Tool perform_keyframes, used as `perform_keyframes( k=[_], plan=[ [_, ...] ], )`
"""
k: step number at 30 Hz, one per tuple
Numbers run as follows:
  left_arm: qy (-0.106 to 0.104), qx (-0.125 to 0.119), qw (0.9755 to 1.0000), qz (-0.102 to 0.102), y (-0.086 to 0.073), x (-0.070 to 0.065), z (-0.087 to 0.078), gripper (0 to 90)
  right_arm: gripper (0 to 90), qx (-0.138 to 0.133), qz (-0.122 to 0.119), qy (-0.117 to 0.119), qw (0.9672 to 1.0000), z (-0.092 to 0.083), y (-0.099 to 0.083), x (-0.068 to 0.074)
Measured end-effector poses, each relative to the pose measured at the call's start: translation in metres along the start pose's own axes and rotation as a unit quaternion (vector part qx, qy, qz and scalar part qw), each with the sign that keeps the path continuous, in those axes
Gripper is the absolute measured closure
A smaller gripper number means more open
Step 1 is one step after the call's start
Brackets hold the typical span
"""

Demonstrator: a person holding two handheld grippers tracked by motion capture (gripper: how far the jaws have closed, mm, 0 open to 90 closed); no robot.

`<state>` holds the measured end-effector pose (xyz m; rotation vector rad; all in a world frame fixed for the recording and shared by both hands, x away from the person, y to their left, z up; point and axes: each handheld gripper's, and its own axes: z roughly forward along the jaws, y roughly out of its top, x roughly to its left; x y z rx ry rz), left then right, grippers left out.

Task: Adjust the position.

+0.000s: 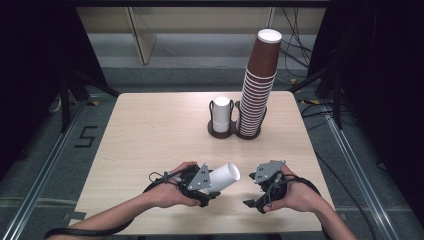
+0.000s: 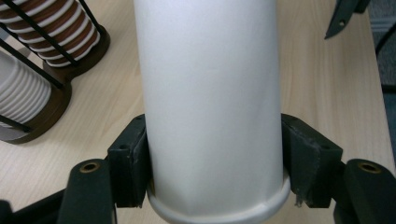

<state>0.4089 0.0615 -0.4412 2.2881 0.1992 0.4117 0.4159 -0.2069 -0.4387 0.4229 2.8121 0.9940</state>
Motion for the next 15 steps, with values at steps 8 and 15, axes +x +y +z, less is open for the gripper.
perform_keyframes(
  k=[8, 15],
  plan=[
    [-0.02, 0.044, 0.9984, 0.029, 0.001, -0.006, 0.001, 32.9, 12.9, 0.027, -0.05, 0.007, 0.9983, 0.004, 0.014, 0.001],
    [-0.032, 0.075, 0.9955, 0.049, 0.005, -0.009, 0.003, 33.0, 13.5, 0.034, -0.064, 0.015, 0.9973, 0.007, 0.032, 0.011]
  ],
)
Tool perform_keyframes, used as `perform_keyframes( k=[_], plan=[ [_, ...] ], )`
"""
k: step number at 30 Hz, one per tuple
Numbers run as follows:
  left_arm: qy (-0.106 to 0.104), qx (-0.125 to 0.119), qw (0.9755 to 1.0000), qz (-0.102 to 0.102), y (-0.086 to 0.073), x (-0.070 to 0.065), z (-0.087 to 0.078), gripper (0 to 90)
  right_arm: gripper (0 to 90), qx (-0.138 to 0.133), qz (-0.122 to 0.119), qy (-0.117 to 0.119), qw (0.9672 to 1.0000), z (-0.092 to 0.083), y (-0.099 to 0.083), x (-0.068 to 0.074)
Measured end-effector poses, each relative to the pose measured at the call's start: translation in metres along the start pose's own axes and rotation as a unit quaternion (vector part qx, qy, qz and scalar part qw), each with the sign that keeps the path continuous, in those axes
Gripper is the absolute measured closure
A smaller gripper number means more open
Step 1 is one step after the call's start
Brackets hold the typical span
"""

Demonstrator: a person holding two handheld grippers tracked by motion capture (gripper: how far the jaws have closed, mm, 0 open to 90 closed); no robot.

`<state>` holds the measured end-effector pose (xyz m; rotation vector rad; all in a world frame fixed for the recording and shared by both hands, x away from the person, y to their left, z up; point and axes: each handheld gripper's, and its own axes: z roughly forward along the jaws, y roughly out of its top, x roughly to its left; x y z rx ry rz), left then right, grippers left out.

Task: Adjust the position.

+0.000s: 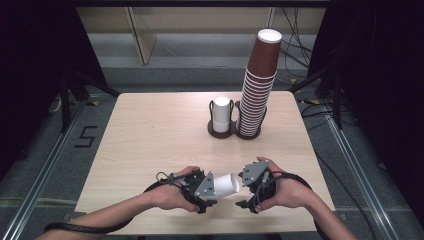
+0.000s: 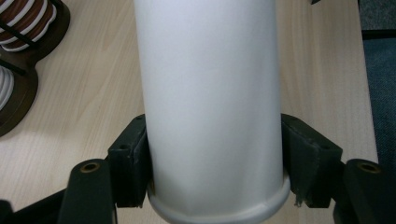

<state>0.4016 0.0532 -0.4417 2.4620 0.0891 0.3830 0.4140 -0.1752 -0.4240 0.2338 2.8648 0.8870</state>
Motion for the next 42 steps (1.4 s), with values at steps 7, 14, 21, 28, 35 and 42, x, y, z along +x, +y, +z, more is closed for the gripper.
perform_keyframes(
  k=[7, 14, 21, 28, 35, 42],
  plan=[
    [-0.009, 0.022, 0.9996, 0.014, 0.003, 0.0, 0.003, 33.0, 15.2, -0.007, -0.03, 0.003, 0.9995, 0.004, 0.013, -0.001],
    [-0.017, 0.038, 0.9987, 0.029, 0.008, -0.003, 0.006, 33.1, 15.9, 0.006, -0.057, 0.008, 0.9983, 0.01, 0.024, -0.003],
    [-0.019, 0.043, 0.9984, 0.032, 0.01, -0.003, 0.007, 33.0, 20.4, 0.02, -0.064, 0.018, 0.9976, 0.017, 0.028, -0.002],
    [-0.035, 0.049, 0.9971, 0.046, 0.012, -0.004, 0.009, 33.1, 26.9, 0.037, -0.064, 0.033, 0.9967, 0.023, 0.03, 0.0],
    [-0.032, 0.027, 0.9989, 0.021, 0.012, -0.009, 0.012, 33.1, 33.8, 0.041, -0.058, 0.039, 0.9967, 0.025, 0.03, 0.003],
    [-0.033, 0.046, 0.9969, 0.054, 0.013, -0.006, 0.01, 32.2, 36.1, 0.05, -0.062, 0.043, 0.9959, 0.025, 0.029, 0.003]
  ],
)
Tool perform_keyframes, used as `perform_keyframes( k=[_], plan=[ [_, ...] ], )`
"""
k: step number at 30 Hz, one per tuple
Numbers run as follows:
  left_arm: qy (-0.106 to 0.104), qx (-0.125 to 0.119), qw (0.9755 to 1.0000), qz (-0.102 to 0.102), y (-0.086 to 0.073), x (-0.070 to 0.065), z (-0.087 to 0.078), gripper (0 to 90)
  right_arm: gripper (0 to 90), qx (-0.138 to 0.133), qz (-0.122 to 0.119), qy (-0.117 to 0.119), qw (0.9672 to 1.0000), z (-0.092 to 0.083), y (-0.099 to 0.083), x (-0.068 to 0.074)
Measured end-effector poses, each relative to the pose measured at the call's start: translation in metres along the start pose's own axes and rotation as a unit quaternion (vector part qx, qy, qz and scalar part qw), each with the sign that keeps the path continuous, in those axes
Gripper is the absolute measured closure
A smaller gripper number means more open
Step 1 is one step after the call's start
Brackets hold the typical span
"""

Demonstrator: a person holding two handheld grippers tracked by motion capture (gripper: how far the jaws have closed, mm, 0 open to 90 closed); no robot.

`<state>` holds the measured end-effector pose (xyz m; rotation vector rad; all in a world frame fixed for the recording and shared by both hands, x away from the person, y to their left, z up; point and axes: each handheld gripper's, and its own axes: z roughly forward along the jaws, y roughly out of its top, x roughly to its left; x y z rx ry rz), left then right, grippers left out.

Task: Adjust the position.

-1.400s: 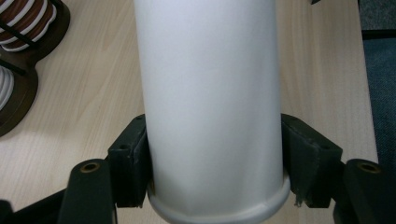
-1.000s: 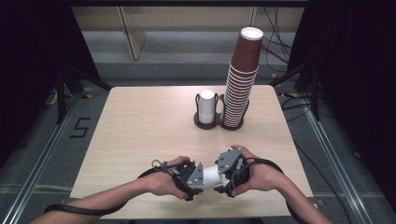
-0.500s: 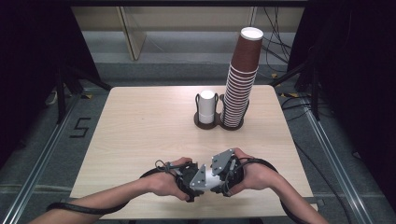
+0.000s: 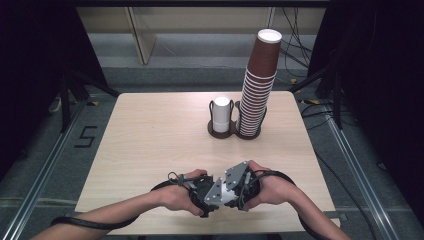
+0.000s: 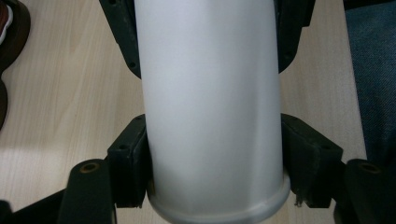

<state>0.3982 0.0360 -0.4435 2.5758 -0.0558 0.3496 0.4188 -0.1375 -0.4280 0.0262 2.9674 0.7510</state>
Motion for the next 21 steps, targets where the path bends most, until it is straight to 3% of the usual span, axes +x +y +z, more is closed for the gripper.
perform_keyframes(
  k=[2, 3, 5, 6, 8, 11, 14, 16, 17, 19, 21],
  plan=[
    [0.003, -0.002, 1.0, 0.005, -0.001, 0.001, 0.0, 29.6, 35.9, -0.002, -0.009, -0.002, 1.0, 0.0, -0.001, 0.0],
    [0.004, -0.001, 1.0, 0.005, -0.001, 0.001, 0.001, 27.9, 35.8, -0.008, -0.026, -0.005, 0.9996, 0.0, -0.001, -0.002],
    [0.003, 0.004, 1.0, 0.0, -0.001, 0.0, 0.001, 23.3, 35.7, -0.017, -0.023, -0.001, 0.9996, 0.001, -0.003, -0.002],
    [0.005, 0.005, 1.0, -0.002, -0.002, 0.0, 0.002, 16.4, 35.7, -0.016, -0.027, -0.002, 0.9995, 0.0, -0.003, -0.002],
    [0.02, -0.003, 0.9997, -0.01, -0.006, 0.0, 0.001, 8.7, 35.8, -0.025, -0.029, -0.01, 0.9992, -0.001, -0.008, -0.002],
    [0.021, -0.01, 0.9996, -0.016, -0.009, 0.0, 0.0, 4.8, 35.7, -0.035, -0.041, -0.018, 0.9984, -0.003, -0.013, -0.005],
    [0.031, -0.026, 0.9988, -0.027, -0.013, 0.002, -0.005, 3.8, 35.7, -0.049, -0.038, -0.028, 0.9976, -0.005, -0.022, -0.006],
    [0.039, -0.042, 0.9977, -0.038, -0.017, 0.002, -0.01, 4.0, 35.6, -0.077, -0.02, -0.047, 0.9958, -0.009, -0.035, -0.005],
    [0.039, -0.042, 0.9977, -0.038, -0.017, 0.002, -0.01, 4.0, 35.6, -0.077, -0.02, -0.047, 0.9958, -0.009, -0.035, -0.005],
    [0.042, -0.063, 0.9954, -0.059, -0.024, 0.003, -0.014, 4.3, 35.6, -0.099, -0.003, -0.062, 0.9931, -0.011, -0.048, -0.006],
    [0.041, -0.075, 0.9941, -0.067, -0.026, 0.003, -0.014, 4.4, 35.5, -0.108, 0.002, -0.069, 0.9918, -0.011, -0.052, -0.006]
  ],
)
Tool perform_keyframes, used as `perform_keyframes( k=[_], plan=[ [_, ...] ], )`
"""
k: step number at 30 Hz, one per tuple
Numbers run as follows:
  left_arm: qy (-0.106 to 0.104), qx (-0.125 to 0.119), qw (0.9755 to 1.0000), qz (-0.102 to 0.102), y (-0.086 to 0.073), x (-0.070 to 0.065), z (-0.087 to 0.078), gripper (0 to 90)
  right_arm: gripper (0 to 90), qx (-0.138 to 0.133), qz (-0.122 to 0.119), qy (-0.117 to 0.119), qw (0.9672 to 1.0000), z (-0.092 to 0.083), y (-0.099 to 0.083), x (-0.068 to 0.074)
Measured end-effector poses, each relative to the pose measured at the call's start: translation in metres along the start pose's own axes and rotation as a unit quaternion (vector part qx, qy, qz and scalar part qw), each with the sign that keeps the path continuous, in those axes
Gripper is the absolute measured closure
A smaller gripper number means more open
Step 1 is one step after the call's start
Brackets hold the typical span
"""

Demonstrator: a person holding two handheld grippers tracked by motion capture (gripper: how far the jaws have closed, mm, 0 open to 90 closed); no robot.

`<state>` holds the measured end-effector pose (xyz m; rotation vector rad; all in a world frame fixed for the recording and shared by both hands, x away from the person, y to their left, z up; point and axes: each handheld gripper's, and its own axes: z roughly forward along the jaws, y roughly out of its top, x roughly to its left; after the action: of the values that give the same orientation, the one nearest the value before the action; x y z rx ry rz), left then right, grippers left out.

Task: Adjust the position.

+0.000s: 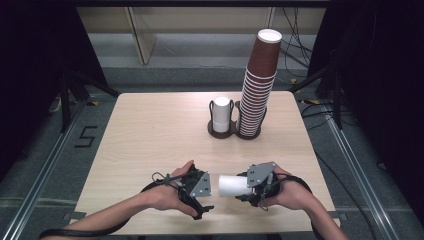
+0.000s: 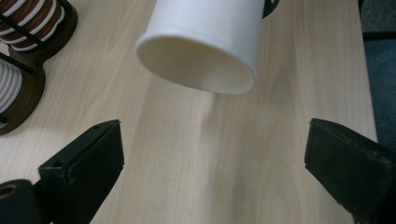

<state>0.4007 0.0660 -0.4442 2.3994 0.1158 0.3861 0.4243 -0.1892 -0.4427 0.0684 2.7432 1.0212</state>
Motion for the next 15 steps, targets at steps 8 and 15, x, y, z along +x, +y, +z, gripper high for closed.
perform_keyframes(
  k=[8, 15],
  plan=[
    [0.007, -0.068, 0.9952, -0.071, -0.015, 0.004, -0.005, 5.8, 35.4, -0.084, 0.042, -0.055, 0.994, -0.002, -0.029, 0.004],
    [0.021, -0.113, 0.9879, -0.104, -0.019, 0.008, -0.007, 7.2, 35.3, -0.127, 0.081, -0.079, 0.9855, 0.003, -0.04, 0.011]
  ],
)
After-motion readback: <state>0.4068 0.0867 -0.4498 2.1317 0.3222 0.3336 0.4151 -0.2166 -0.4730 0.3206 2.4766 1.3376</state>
